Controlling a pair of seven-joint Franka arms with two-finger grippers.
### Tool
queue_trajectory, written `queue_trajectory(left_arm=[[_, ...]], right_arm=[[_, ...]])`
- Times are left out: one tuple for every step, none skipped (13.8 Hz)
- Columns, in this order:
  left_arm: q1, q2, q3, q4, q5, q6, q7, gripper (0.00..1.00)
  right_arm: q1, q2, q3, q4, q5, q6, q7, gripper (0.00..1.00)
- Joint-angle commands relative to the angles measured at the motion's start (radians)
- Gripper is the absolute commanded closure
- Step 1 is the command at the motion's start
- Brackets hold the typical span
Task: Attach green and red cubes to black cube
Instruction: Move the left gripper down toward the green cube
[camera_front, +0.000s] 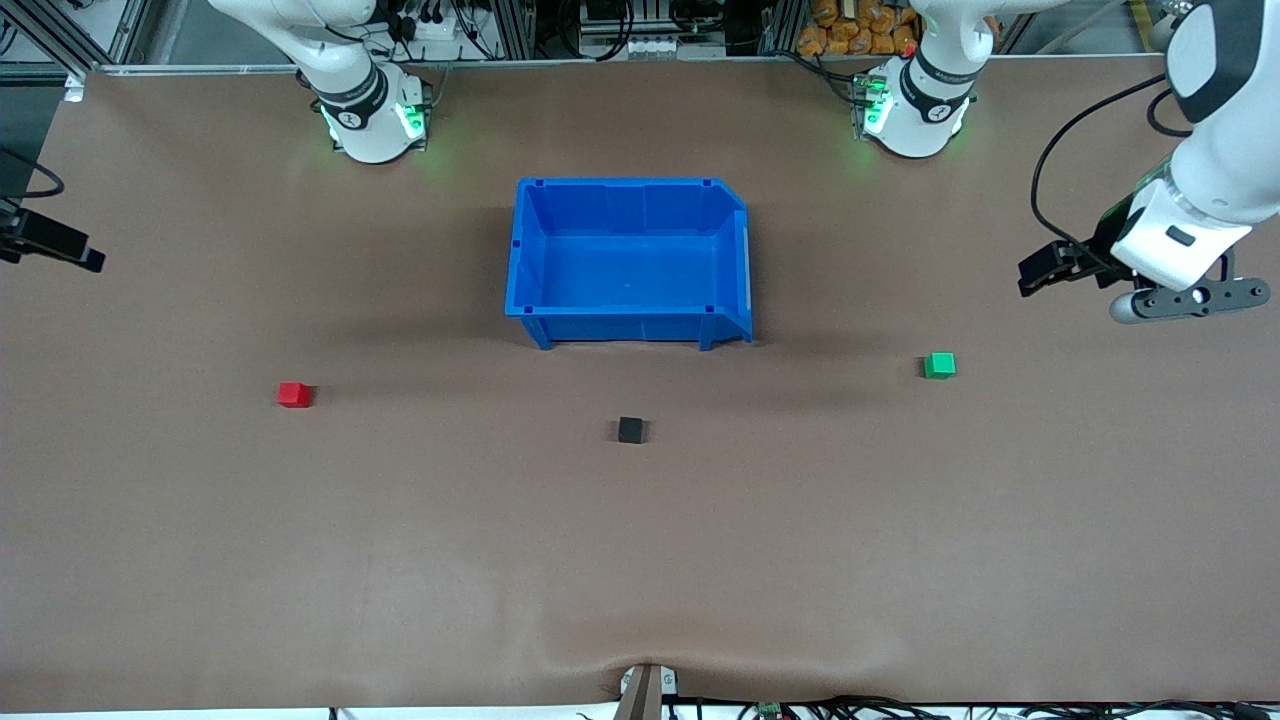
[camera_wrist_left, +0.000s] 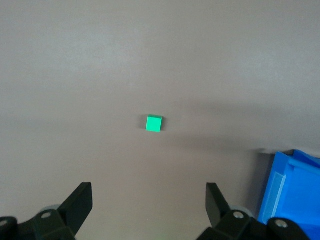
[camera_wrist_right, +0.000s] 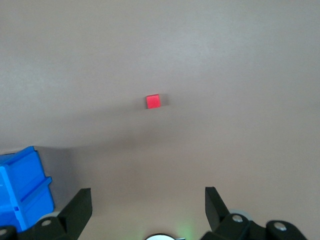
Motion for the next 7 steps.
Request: queue_trajectory(left_arm=[[0.003, -0.013, -0.003, -0.048, 0.022, 0.055, 0.015, 0.00], [0.003, -0.004, -0.003, -0.052, 0.022, 0.064, 0.015, 0.00], [0.003, 0.004, -0.003, -0.061, 0.022, 0.080, 0.016, 0.00], [0.003, 0.008, -0.003, -0.073, 0.023, 0.096, 0.015, 0.00], [0.003, 0.014, -0.003, -0.091, 0.032, 0.122, 0.016, 0.00], [0.001, 0.019, -0.003, -0.104, 0.036, 0.142, 0.015, 0.00], [0.001, 0.034, -0.003, -0.105, 0.034, 0.152, 0.015, 0.00]], right_arm=[[-0.062, -0.014, 0.015, 0.028, 0.013, -0.010, -0.002, 0.00], [-0.085, -0.013, 0.015, 0.038, 0.015, -0.007, -0.014, 0.00], [-0.107, -0.010, 0.015, 0.045, 0.015, -0.002, -0.049, 0.00], [-0.111, 0.001, 0.015, 0.045, 0.015, 0.005, -0.065, 0.00], [-0.113, 0.013, 0.015, 0.043, 0.015, 0.018, -0.065, 0.00], [-0.111, 0.015, 0.015, 0.040, 0.013, 0.015, -0.063, 0.00], [-0.113, 0.015, 0.015, 0.037, 0.012, 0.010, -0.060, 0.00]])
